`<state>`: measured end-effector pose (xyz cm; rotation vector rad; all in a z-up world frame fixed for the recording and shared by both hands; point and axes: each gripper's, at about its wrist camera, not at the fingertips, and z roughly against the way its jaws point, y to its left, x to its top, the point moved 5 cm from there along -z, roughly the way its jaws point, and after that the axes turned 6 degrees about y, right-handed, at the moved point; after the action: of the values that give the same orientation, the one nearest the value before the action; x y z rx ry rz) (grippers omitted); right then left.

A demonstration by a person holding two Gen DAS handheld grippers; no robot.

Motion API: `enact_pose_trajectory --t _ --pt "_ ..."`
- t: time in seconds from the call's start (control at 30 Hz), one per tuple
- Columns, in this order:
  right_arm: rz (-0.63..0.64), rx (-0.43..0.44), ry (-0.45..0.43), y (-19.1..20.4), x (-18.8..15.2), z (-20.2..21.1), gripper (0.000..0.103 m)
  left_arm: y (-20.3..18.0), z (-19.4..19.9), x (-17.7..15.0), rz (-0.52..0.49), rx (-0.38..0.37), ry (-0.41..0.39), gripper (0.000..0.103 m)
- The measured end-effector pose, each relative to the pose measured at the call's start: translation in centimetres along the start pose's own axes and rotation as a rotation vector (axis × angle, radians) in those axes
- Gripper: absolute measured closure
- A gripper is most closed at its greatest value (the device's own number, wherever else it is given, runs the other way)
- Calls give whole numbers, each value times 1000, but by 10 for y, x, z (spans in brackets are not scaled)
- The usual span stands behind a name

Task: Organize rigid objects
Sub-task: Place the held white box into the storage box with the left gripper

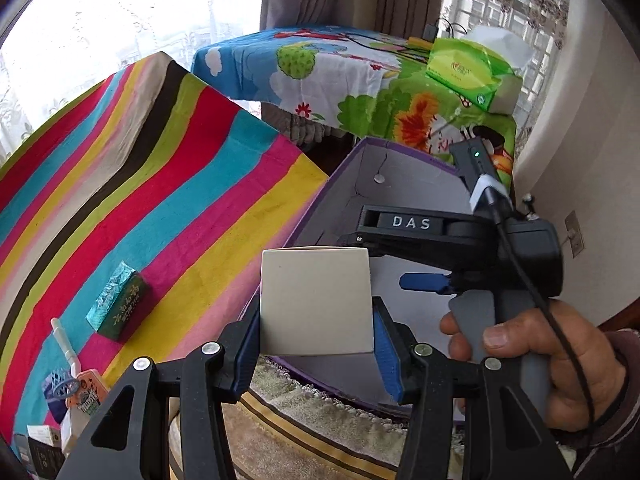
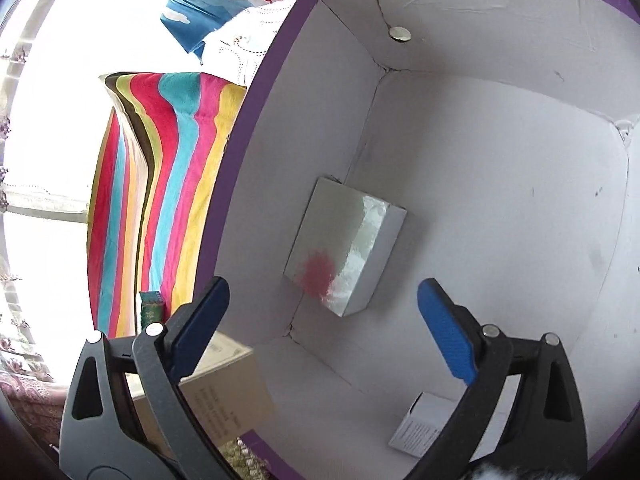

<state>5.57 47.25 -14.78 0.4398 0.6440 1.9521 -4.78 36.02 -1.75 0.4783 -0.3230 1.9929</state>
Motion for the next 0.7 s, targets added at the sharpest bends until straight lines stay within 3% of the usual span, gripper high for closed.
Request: enact_pose_trajectory --t 0.2,0.3,0.43,0.53,0.6,0.7 --pt "-82 53 121 -9 -23 -18 7 -4 -43 -2 -212 126 139 48" --pt "-66 60 129 -12 -31 -17 7 3 -63 -6 -280 232 187 33" --pt "-47 44 126 -22 -40 -14 7 7 -69 -8 -270 221 201 29" --pt "-51 55 164 -30 -52 -17 7 3 -71 -10 -321 291 205 19" --pt "-66 67 174 -35 -59 -16 7 -1 -73 -12 -361 322 205 18" --pt "-66 86 173 -42 -67 -11 7 2 -69 -13 -341 311 198 18"
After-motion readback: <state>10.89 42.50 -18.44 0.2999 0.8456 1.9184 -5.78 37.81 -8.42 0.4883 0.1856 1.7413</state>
